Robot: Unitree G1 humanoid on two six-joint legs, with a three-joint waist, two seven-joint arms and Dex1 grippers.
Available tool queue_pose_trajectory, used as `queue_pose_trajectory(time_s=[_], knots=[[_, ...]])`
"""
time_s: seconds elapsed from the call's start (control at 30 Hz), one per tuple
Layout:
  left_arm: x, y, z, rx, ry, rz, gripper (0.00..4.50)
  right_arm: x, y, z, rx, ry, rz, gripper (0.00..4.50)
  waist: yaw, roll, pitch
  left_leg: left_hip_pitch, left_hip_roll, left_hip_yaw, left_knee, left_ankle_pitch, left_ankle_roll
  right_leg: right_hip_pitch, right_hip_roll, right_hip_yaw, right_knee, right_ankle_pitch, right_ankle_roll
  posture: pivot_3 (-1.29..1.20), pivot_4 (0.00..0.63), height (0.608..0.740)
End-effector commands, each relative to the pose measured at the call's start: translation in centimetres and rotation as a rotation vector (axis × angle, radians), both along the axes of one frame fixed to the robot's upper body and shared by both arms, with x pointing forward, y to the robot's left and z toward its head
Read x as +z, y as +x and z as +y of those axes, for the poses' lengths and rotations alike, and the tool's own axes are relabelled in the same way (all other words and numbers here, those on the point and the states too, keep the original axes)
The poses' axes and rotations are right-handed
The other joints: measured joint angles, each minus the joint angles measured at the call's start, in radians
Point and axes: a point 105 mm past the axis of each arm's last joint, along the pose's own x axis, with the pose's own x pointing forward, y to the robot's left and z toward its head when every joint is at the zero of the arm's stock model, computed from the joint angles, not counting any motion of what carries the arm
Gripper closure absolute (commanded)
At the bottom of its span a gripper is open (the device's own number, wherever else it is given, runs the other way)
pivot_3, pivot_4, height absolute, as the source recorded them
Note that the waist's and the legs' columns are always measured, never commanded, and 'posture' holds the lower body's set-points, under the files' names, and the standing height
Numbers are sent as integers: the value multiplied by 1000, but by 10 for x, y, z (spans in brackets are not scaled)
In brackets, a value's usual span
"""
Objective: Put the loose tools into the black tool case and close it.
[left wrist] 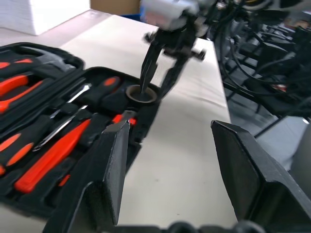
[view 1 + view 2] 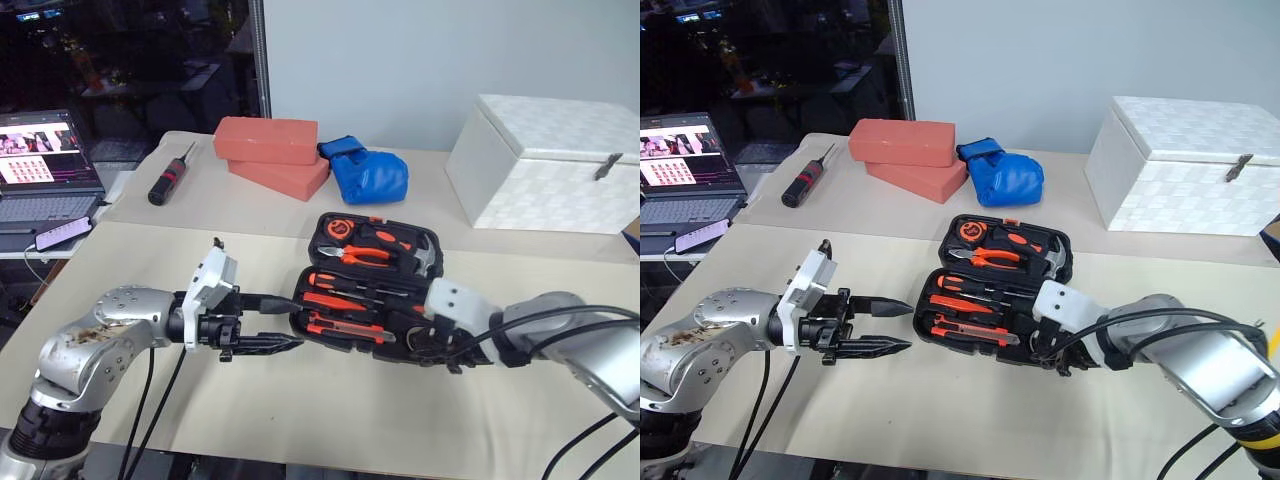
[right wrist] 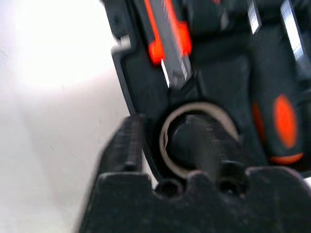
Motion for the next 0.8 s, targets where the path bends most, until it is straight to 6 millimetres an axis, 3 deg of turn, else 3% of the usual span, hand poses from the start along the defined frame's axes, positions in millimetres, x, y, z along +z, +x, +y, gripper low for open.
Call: queue_pose_trajectory(time_s=[0.03,0.2,0.3,0.4,0.5,0.6,0.7,0.77,0.8], knots=[[11,33,3,201,-43,-38,1641,28,6,0,-58,126,-101,2265,2,-1,0,0,0,0,0,0,0,0,0,0,0,0,0,0,150,740],[11,87,0,476,8,26,1641,52,42,-17,-320,263,-277,2265,2,-4,2,0,-1,-2,3,1,0,2,1,0,1,5,6,0,150,740],[6,134,-16,605,54,130,1641,50,86,-58,-699,281,-260,2265,-1,-5,3,1,-2,-1,3,1,0,2,1,1,1,6,7,0,150,740],[2,160,-30,629,48,188,1641,48,113,-70,-835,288,-249,2265,-1,-4,5,-4,-3,-3,7,5,3,1,1,0,-1,10,3,0,150,740],[-3,182,-38,665,65,219,1641,44,131,-72,-881,300,-225,2265,-7,-4,5,-4,-3,-1,5,5,3,0,1,1,-1,13,8,0,150,740],[-16,205,-43,741,101,223,1641,38,151,-73,-915,328,-172,2265,-9,-4,6,-4,-3,-1,-1,5,3,-3,2,1,-1,15,0,0,150,740],[-24,213,-41,781,121,236,1641,31,158,-65,-894,342,-118,2265,-9,-4,6,-8,-3,-2,-7,5,3,-8,2,1,-1,15,0,0,150,740],[-28,215,-39,798,129,255,2145,24,161,-59,-879,351,-72,2138,-12,-4,6,-12,-4,-2,-8,5,3,-12,1,1,0,15,0,0,150,740],[-31,215,-38,805,134,262,2413,19,162,-58,-877,340,-54,2579,-12,-4,6,-16,-4,-2,-8,5,3,-16,2,1,0,15,0,0,150,740]])
